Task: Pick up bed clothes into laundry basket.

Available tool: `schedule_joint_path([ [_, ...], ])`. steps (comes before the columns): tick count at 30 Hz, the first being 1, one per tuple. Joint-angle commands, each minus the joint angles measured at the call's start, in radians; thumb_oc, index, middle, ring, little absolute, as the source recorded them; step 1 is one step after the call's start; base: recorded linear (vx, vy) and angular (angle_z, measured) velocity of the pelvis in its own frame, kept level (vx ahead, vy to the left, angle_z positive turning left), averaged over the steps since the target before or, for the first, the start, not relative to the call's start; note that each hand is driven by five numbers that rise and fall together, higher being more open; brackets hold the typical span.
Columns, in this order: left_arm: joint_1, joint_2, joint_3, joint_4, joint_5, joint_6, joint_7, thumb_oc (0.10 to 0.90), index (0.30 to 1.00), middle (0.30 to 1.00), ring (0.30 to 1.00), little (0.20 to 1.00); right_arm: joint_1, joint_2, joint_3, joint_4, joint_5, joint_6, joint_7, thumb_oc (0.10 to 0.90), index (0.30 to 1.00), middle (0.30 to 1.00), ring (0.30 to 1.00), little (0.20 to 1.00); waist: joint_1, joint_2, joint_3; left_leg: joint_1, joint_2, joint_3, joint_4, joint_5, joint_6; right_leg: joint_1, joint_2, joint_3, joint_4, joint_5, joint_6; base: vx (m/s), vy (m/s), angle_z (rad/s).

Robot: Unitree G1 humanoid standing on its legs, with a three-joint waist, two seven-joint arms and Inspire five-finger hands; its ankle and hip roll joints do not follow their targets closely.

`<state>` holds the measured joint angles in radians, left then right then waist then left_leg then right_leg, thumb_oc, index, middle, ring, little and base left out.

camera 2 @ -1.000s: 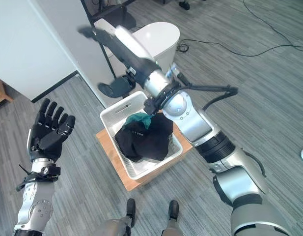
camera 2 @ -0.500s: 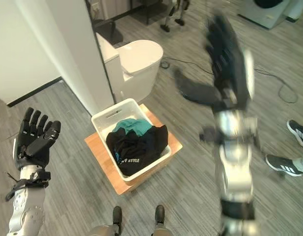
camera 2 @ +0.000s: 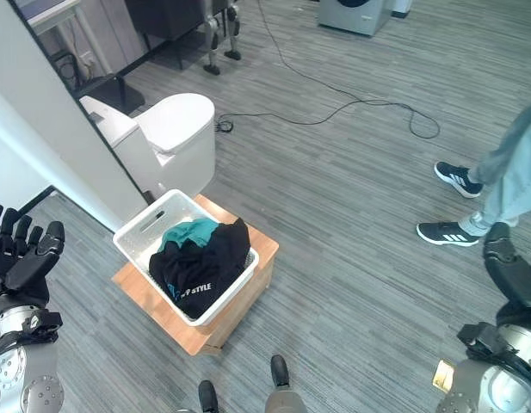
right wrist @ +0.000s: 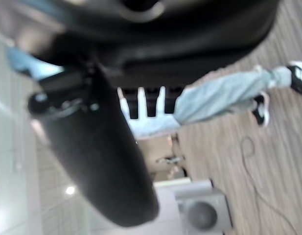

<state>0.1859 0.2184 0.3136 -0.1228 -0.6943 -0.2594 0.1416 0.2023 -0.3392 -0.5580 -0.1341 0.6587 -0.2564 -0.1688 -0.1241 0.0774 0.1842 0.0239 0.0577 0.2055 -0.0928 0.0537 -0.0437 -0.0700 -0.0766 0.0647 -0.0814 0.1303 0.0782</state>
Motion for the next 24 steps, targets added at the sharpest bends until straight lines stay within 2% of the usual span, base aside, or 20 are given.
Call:
schedule_joint_path([
  [1,-0.137,0.172,-0.015,-0.042,0.0,-0.118,-0.033,0.8,0.9,0.9,0.9,0.9,-0.096,-0.065,0.018,-0.099,-0.048,-0.071,0.065,0.8,0.9,0.9,0.9,0.9,0.009,-0.058,-0.046,-0.024,0.066,-0.103,0.026,0.01,-0.058,0.053,0.03,0.178,0.274,-0.292,0.013,-0.24,-0.169,0.7],
  [3,-0.152,0.182,-0.042,-0.028,-0.001,-0.115,-0.028,0.8,0.9,0.9,0.9,0.9,-0.109,-0.07,0.047,-0.095,-0.076,-0.076,0.061,0.8,0.9,0.9,0.9,0.9,0.025,-0.054,-0.047,-0.057,0.076,-0.172,0.052,0.025,-0.074,0.057,0.063,0.239,0.379,-0.346,-0.003,-0.19,-0.217,1.49],
  [5,-0.148,0.181,-0.064,0.002,0.014,-0.101,-0.019,0.8,0.9,0.9,0.9,0.9,-0.131,-0.087,0.076,-0.102,-0.101,-0.076,0.049,0.8,0.9,0.9,0.9,0.9,0.07,-0.06,-0.05,-0.106,0.072,-0.314,0.045,0.071,-0.087,0.105,0.085,0.275,0.415,-0.426,-0.029,-0.29,-0.258,1.39],
  [6,-0.148,0.181,-0.064,0.001,0.014,-0.1,-0.019,0.8,0.9,0.9,0.9,0.9,-0.131,-0.087,0.076,-0.102,-0.101,-0.076,0.049,0.8,0.9,0.9,0.9,0.9,0.066,-0.057,-0.048,-0.109,0.075,-0.321,0.042,0.084,-0.089,0.105,0.09,0.272,0.413,-0.419,-0.029,-0.43,-0.266,1.48],
  [7,-0.136,0.172,-0.055,0.001,0.024,-0.098,-0.016,0.8,0.9,0.9,0.9,0.9,-0.15,-0.095,0.11,-0.104,-0.106,-0.075,0.059,0.8,0.9,0.9,0.9,0.9,0.09,-0.06,-0.041,-0.143,0.092,-0.333,0.019,0.141,-0.121,0.14,0.092,0.242,0.338,-0.404,-0.038,-0.39,-0.213,1.42],
  [8,-0.13,0.169,-0.056,-0.004,0.03,-0.087,-0.019,0.8,0.9,0.9,0.9,0.9,-0.156,-0.106,0.124,-0.115,-0.112,-0.068,0.068,0.8,0.9,0.9,0.9,0.9,0.1,-0.064,-0.035,-0.173,0.092,-0.332,0.017,0.168,-0.128,0.146,0.09,0.223,0.321,-0.411,-0.041,-0.33,-0.217,1.14],
  [11,-0.129,0.167,-0.056,-0.006,0.03,-0.086,-0.019,0.8,0.9,0.9,0.9,0.9,-0.156,-0.107,0.124,-0.114,-0.112,-0.067,0.068,0.8,0.9,0.9,0.9,0.9,0.093,-0.063,-0.041,-0.177,0.091,-0.337,0.014,0.165,-0.129,0.146,0.089,0.215,0.316,-0.413,-0.043,-0.34,-0.14,0.85],
  [12,-0.117,0.146,-0.088,0.029,0.012,-0.08,-0.016,0.8,0.9,0.9,0.9,0.9,-0.256,-0.099,0.29,-0.115,-0.002,-0.069,0.134,0.8,0.9,0.9,0.9,0.9,0.136,-0.139,0.019,-0.211,0.094,-0.346,0.309,0.11,-0.105,0.108,0.068,0.146,0.22,-0.292,-0.061,-1.19,-0.538,0.7],
  [13,-0.123,0.148,-0.095,0.032,-0.005,-0.078,-0.031,0.8,0.9,0.9,0.9,0.9,-0.259,-0.087,0.325,-0.133,0.029,-0.071,0.173,0.8,0.9,0.9,0.9,0.9,0.12,-0.187,0.009,-0.193,0.115,-0.265,0.563,0.061,-0.081,0.104,0.037,0.078,0.154,-0.234,-0.077,-1.24,-0.523,1.22],
  [14,-0.123,0.15,-0.094,0.032,-0.006,-0.078,-0.032,0.8,0.9,0.9,0.9,0.9,-0.259,-0.086,0.325,-0.133,0.03,-0.072,0.175,0.8,0.9,0.9,0.9,0.9,0.117,-0.186,0.009,-0.203,0.117,-0.269,0.579,0.056,-0.08,0.105,0.038,0.076,0.149,-0.231,-0.075,-0.64,-0.301,1.4],
  [15,-0.16,0.164,-0.11,0.024,-0.013,-0.08,-0.037,0.8,0.9,0.9,0.9,0.9,-0.235,-0.072,0.334,-0.139,0.024,-0.074,0.175,0.8,0.9,0.9,0.9,0.9,0.09,-0.193,-0.012,-0.123,0.168,-0.178,0.696,0.042,-0.078,0.09,0.042,-0.019,0.131,-0.207,-0.088,-0.38,-0.118,1.31],
  [16,-0.168,0.162,-0.118,0.019,-0.013,-0.078,-0.041,0.8,0.9,0.9,0.9,0.9,-0.222,-0.063,0.331,-0.143,0.017,-0.073,0.174,0.8,0.9,0.9,0.9,0.9,0.075,-0.186,-0.023,-0.076,0.169,-0.159,0.691,0.036,-0.08,0.084,0.05,-0.055,0.127,-0.209,-0.089,-0.58,-0.129,1.33],
  [17,-0.212,0.148,-0.152,0.018,-0.015,-0.079,-0.056,0.8,0.9,0.9,0.9,0.9,-0.193,-0.057,0.316,-0.144,0.003,-0.074,0.182,0.8,0.9,0.9,0.9,0.9,0.023,-0.157,-0.058,0.076,0.183,-0.043,0.655,0.006,-0.1,0.05,0.072,-0.185,0.131,-0.216,-0.089,-0.41,0.013,1.46],
  [18,-0.259,0.137,-0.186,0.023,-0.029,-0.081,-0.069,0.8,0.9,0.9,0.9,0.9,-0.165,-0.048,0.29,-0.139,0.003,-0.084,0.176,0.8,0.9,0.9,0.9,0.9,-0.022,-0.134,-0.086,0.152,0.207,0.063,0.584,-0.02,-0.11,0.032,0.071,-0.273,0.134,-0.225,-0.083,-0.41,0.087,2.62],
  [19,-0.287,0.119,-0.217,0.04,-0.041,-0.08,-0.08,0.8,0.9,0.9,0.9,0.9,-0.136,-0.042,0.261,-0.138,-0.005,-0.094,0.17,0.8,0.9,0.9,0.9,0.9,-0.055,-0.113,-0.095,0.193,0.22,0.113,0.522,-0.05,-0.111,0.025,0.058,-0.34,0.142,-0.231,-0.074,-0.2,0.088,3.7],
  [20,-0.287,0.119,-0.217,0.041,-0.041,-0.08,-0.08,0.8,0.9,0.9,0.9,0.9,-0.136,-0.043,0.261,-0.138,-0.005,-0.094,0.17,0.8,0.9,0.9,0.9,0.9,-0.055,-0.113,-0.095,0.193,0.22,0.112,0.522,-0.05,-0.111,0.025,0.058,-0.341,0.142,-0.231,-0.074,-0.32,0.201,4.35],
  [21,-0.34,0.1,-0.254,0.051,-0.073,-0.08,-0.097,0.8,0.9,0.9,0.9,0.9,-0.08,-0.023,0.177,-0.137,-0.032,-0.116,0.143,0.8,0.9,0.9,0.9,0.9,-0.092,-0.083,-0.118,0.243,0.266,0.252,0.452,-0.082,-0.136,0.005,0.019,-0.469,0.142,-0.25,-0.063,-0.28,0.204,3.24],
  [22,-0.355,0.092,-0.275,0.056,-0.084,-0.082,-0.101,0.8,0.9,0.9,0.9,0.9,-0.058,-0.013,0.141,-0.136,-0.06,-0.129,0.114,0.8,0.9,0.9,0.9,0.9,-0.105,-0.071,-0.121,0.239,0.266,0.262,0.417,-0.11,-0.144,-0.003,-0.01,-0.527,0.15,-0.24,-0.054,-0.28,0.217,1.91],
  [23,-0.357,0.091,-0.28,0.058,-0.085,-0.083,-0.102,0.8,0.9,0.9,0.9,0.9,-0.055,-0.012,0.138,-0.139,-0.066,-0.13,0.109,0.8,0.9,0.9,0.9,0.9,-0.112,-0.069,-0.124,0.232,0.264,0.251,0.415,-0.111,-0.141,-0.004,-0.016,-0.54,0.153,-0.24,-0.049,-0.18,0.162,2.89],
  [24,-0.369,0.091,-0.293,0.045,-0.094,-0.086,-0.101,0.8,0.9,0.9,0.9,0.9,-0.042,0.005,0.108,-0.141,-0.078,-0.142,0.086,0.8,0.9,0.9,0.9,0.9,-0.122,-0.064,-0.121,0.23,0.273,0.297,0.395,-0.122,-0.143,-0.015,-0.045,-0.591,0.157,-0.229,-0.045,-0.22,0.188,3.27],
])
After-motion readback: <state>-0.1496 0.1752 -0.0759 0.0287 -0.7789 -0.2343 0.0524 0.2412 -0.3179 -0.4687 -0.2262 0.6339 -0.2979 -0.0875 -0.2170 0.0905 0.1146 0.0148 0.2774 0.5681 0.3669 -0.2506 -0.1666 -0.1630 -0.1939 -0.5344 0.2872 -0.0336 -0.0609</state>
